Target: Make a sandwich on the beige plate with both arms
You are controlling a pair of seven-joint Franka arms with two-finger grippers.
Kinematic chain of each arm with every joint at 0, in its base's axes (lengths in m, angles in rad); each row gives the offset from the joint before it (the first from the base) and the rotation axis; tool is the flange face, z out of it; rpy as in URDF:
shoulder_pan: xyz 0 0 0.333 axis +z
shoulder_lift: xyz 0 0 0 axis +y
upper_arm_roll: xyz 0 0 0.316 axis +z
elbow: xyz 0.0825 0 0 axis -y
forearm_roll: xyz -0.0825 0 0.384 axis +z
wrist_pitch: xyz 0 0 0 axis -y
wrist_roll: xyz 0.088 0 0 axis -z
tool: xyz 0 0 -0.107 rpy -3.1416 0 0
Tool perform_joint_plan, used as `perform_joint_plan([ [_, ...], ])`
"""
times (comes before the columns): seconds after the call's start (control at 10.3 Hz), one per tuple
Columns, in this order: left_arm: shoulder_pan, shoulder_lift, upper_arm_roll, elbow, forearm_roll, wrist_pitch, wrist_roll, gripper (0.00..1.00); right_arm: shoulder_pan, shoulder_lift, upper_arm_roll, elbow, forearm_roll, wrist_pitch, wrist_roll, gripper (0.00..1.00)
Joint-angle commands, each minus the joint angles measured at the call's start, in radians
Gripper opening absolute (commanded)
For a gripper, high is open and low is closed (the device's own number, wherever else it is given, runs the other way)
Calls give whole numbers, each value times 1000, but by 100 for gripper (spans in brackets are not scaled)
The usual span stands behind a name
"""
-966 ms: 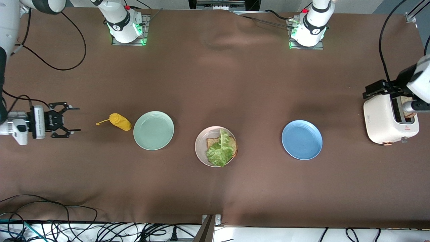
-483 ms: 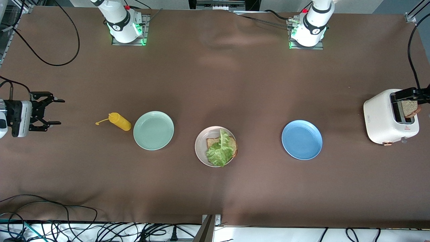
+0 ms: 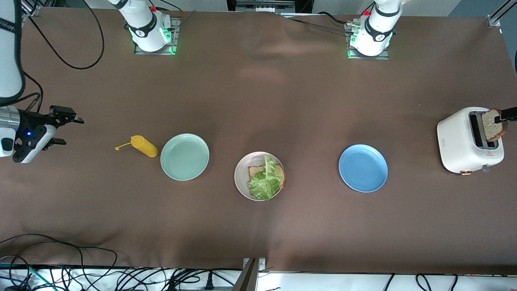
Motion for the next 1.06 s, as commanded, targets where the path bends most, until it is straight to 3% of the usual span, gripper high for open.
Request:
perform_joint_plan([
  [0.0, 53, 50, -15, 8, 24, 36, 63, 100, 25, -76, 40, -56, -102, 34, 229, 100],
  [0.19, 73, 82, -15, 8, 24, 40, 84, 100, 39, -110, 74, -59, -165, 24, 398, 100],
  [0.48, 118, 137, -17, 4, 13, 37, 104, 99, 62, -133, 76, -58, -176, 11, 599, 100],
  [0.58, 123, 139, -17, 4, 12, 37, 106, 76, 62, -135, 76, -58, -176, 0, 643, 100],
  [0.77, 123, 139, -18, 4, -28, 22, 104, 45, 66, -146, 76, -47, -176, -15, 790, 100],
  [0.97, 120, 139, -18, 8, -50, 11, 90, 4, 54, -156, 76, -46, -166, -5, 825, 100],
])
